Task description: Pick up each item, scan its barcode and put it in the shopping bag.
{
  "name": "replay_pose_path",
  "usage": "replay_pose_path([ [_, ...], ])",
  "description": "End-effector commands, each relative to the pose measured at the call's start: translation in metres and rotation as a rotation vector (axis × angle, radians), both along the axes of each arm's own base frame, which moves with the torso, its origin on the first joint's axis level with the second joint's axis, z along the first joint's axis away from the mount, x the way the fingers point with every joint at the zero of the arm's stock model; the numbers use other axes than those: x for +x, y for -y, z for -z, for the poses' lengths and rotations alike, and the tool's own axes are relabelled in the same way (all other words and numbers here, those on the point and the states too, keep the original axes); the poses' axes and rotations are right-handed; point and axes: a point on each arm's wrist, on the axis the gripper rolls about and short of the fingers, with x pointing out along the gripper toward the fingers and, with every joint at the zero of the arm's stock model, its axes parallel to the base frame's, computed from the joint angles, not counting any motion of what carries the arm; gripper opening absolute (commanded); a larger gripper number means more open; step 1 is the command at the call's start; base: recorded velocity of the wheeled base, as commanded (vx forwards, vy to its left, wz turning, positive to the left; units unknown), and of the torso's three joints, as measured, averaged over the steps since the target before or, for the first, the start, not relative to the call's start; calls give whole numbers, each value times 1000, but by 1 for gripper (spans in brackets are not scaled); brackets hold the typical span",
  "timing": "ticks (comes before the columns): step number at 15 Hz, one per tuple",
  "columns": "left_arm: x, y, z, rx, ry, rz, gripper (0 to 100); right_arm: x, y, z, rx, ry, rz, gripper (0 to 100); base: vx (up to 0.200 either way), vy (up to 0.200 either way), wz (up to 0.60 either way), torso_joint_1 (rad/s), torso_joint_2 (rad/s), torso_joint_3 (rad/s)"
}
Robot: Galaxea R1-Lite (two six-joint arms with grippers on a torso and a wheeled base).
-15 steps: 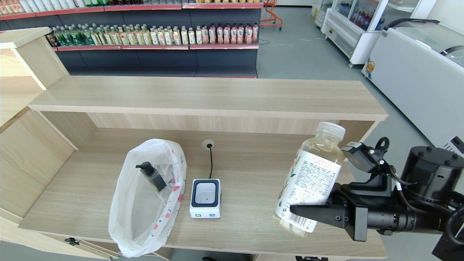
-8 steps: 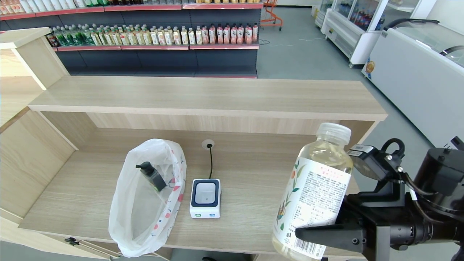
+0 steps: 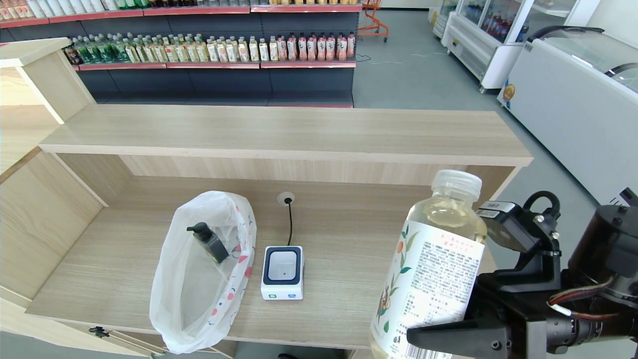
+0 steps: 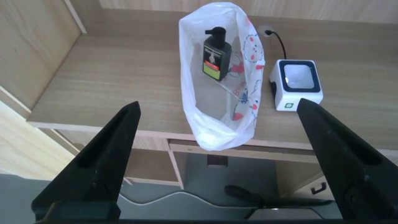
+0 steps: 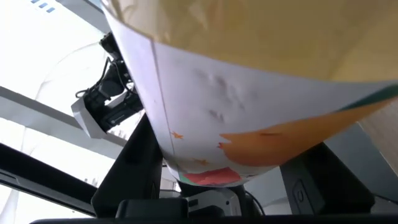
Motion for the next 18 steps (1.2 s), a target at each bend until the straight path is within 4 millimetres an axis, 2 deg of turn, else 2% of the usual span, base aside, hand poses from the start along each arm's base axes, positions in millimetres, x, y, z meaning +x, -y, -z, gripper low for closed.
replay_pose_path([
  [1,0,0,0,-1,0,-1,100,2,-1,2,-4,-7,-2,0,0,0,0,0,0,0],
  [9,0,0,0,-1,0,-1,100,1,-1,8,-41,-58,1,0,0,0,0,0,0,0],
  [18,0,0,0,-1,0,-1,100,12,-8,25,-86,-104,2,0,0,0,0,0,0,0],
])
